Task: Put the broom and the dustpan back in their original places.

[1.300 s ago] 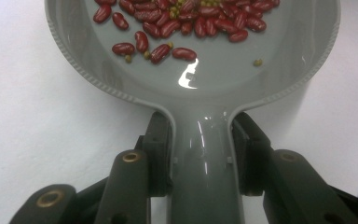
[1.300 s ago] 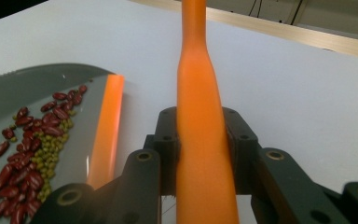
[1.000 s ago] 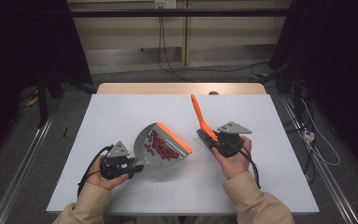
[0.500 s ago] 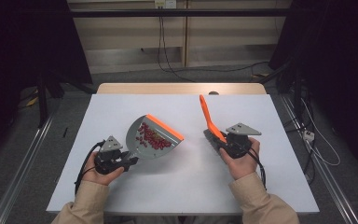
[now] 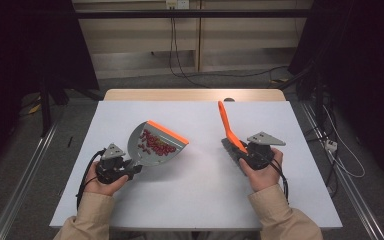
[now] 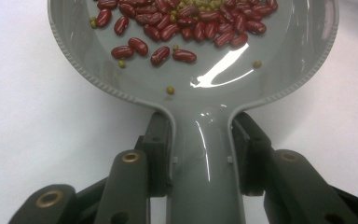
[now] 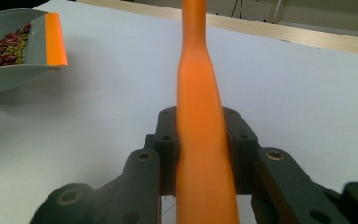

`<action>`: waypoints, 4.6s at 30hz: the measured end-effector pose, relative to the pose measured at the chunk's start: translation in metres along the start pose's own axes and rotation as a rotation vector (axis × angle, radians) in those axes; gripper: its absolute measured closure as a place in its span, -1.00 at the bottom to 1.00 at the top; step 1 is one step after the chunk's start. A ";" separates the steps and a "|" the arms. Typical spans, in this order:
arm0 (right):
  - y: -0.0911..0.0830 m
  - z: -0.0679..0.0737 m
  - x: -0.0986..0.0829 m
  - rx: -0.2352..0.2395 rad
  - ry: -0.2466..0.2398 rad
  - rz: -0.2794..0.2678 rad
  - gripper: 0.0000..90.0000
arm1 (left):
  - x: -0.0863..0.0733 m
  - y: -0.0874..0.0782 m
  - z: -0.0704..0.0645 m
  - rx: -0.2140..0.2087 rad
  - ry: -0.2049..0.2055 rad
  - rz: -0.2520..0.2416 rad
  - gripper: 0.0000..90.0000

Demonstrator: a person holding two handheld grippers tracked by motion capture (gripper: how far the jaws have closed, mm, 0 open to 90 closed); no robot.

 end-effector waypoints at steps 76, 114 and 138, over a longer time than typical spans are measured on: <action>-0.006 -0.062 -0.010 -0.121 0.058 0.013 0.58 | -0.020 0.000 0.043 0.231 -0.245 -0.008 0.39; 0.003 -0.084 -0.026 -0.285 -0.010 0.060 0.58 | -0.019 0.012 0.021 0.109 -0.218 -0.037 0.03; 0.005 -0.065 -0.025 -0.218 0.005 0.051 0.51 | -0.016 0.021 0.014 0.052 -0.211 -0.026 -0.13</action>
Point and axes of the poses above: each handheld gripper's, and its own axes: y roughly forward along the jaws, x roughly out of its top, z roughly to its left, the point moved 1 cm from there along y, roughly forward along the jaws, and after that the axes turned 12 degrees about -x, right-handed, at the moved point
